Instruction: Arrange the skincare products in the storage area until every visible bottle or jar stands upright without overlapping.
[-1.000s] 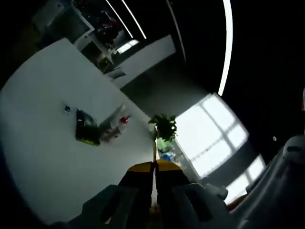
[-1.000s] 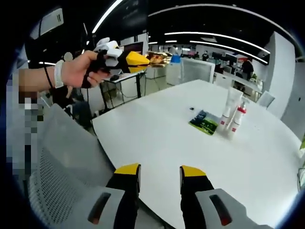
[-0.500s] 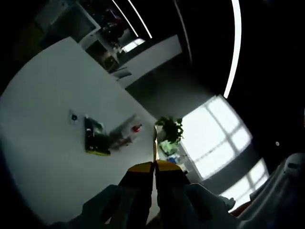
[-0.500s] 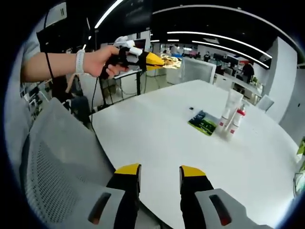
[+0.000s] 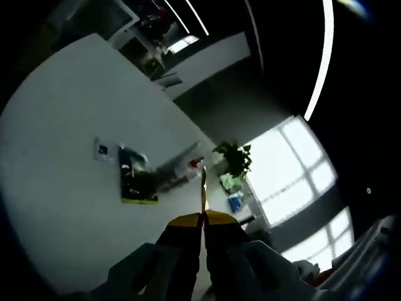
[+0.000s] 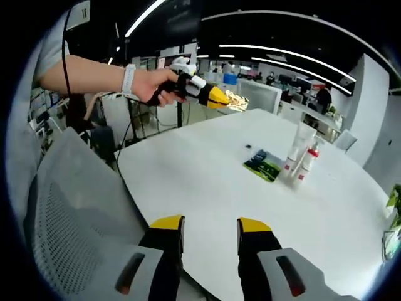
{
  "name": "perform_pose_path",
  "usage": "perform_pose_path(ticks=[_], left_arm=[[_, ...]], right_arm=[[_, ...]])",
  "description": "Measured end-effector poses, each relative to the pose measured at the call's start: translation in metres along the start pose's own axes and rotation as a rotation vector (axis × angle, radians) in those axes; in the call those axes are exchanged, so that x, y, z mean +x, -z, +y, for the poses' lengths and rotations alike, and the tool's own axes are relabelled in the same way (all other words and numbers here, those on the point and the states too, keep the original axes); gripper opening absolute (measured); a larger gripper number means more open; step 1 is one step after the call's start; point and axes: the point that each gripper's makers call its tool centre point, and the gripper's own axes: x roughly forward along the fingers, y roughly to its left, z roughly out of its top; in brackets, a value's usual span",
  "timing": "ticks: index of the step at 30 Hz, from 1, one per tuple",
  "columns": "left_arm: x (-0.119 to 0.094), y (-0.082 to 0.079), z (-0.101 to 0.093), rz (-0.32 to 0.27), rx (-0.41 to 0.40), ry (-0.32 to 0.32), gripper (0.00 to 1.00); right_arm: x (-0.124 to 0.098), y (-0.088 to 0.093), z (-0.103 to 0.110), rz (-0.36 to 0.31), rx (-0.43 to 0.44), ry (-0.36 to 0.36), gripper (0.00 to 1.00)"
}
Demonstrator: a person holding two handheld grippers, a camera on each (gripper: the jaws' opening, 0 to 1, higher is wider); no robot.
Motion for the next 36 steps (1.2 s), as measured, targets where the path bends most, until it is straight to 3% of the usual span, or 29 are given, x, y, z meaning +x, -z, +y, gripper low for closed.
perform_pose_path(ticks=[14, 36], left_arm=[[0.012, -0.021, 0.024, 0.026, -0.004, -0.037, 0.00], [0.041, -0.027, 0.065, 0.103, 0.011, -0.056, 0.00]], right_arm=[[0.002, 0.000, 0.007, 0.003, -0.018, -0.030, 0.29], [0.004, 0.006, 0.006, 0.031, -0.002, -0.032, 0.28]])
